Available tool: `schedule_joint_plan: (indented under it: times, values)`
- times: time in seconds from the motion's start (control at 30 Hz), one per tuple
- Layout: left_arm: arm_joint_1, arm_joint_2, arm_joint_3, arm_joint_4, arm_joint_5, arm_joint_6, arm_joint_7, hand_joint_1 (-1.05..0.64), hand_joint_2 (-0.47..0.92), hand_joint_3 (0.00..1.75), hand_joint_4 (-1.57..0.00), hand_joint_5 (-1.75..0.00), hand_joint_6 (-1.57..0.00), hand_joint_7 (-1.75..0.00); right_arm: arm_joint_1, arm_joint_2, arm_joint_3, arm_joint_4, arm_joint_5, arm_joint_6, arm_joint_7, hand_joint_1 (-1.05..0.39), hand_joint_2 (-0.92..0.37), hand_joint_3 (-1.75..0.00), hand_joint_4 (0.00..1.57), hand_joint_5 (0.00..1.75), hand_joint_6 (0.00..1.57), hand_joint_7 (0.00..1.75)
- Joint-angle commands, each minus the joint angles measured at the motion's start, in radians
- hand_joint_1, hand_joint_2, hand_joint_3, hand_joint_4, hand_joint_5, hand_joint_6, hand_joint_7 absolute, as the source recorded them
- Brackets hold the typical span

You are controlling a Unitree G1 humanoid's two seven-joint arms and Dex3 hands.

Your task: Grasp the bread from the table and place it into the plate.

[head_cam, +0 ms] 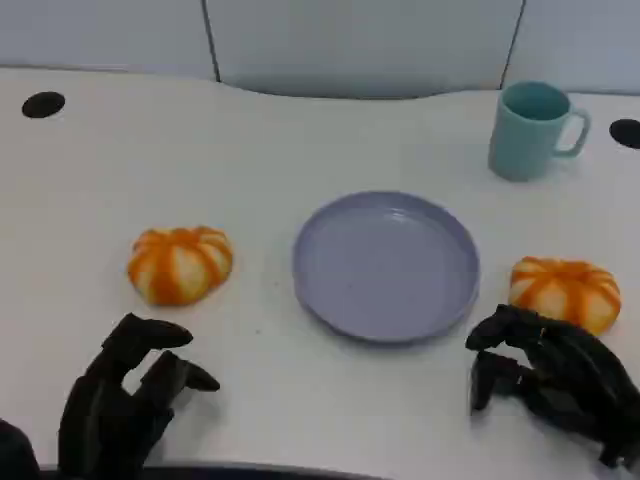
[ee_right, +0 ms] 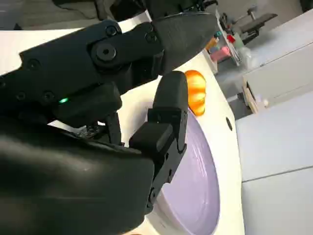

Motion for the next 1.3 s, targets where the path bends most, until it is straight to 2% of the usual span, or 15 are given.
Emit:
schedule_joint_plan:
  times: [0.03, 0.67, 0.77, 0.97, 1.13, 1.2, 1.3]
  values:
    - [-0.008, 0.012, 0.004, 0.005, 0.006, -0.005, 0.008, -0.74, 0.92, 0.12, -0.39, -1.75, -0.30, -1.53, 0.025, -0.016, -0.002, 0.029, -0.014, 0.019, -0.012, -0.54, -0.92, -0.11, 0.55, 1.58, 0.72, 1.00]
    - [-0.008, 0.016, 0.008, -0.019, 0.001, -0.002, 0.013, -0.73, 0.92, 0.11, -0.38, -1.75, -0.30, -1.56, 0.020, -0.007, -0.008, 0.041, -0.011, 0.012, -0.008, -0.56, -0.92, -0.10, 0.55, 1.63, 0.74, 1.00]
    - [-0.008, 0.019, 0.008, -0.032, 0.009, -0.011, 0.024, -0.74, 0.92, 0.12, -0.37, -1.75, -0.31, -1.51, 0.019, -0.006, -0.012, 0.047, -0.006, 0.017, -0.002, -0.55, -0.92, -0.10, 0.55, 1.63, 0.74, 0.99]
    - [-0.039, 0.058, 0.005, -0.045, 0.040, -0.052, 0.022, -0.71, 0.92, 0.21, -0.35, -1.73, -0.33, -1.42, 0.026, -0.006, -0.009, 0.039, -0.012, 0.007, -0.008, -0.57, -0.92, -0.10, 0.56, 1.63, 0.75, 0.97]
    - [-0.061, 0.137, -0.026, -0.120, 0.170, -0.063, 0.098, -0.71, 0.92, 0.25, -0.30, -1.69, -0.31, -1.37, 0.025, -0.007, -0.014, 0.035, -0.002, 0.017, 0.010, -0.54, -0.92, -0.10, 0.56, 1.66, 0.75, 0.95]
    - [-0.072, 0.158, -0.037, -0.144, 0.201, -0.063, 0.117, -0.68, 0.92, 0.25, -0.28, -1.65, -0.32, -1.30, 0.024, -0.008, -0.014, 0.037, -0.003, 0.023, 0.007, -0.54, -0.92, -0.10, 0.55, 1.66, 0.75, 0.95]
    - [-0.089, 0.197, -0.059, -0.176, 0.255, -0.050, 0.142, -0.64, 0.92, 0.22, -0.31, -1.50, -0.41, -0.98, 0.025, -0.009, -0.011, 0.040, -0.011, 0.012, -0.005, -0.56, -0.92, -0.09, 0.56, 1.66, 0.77, 0.95]
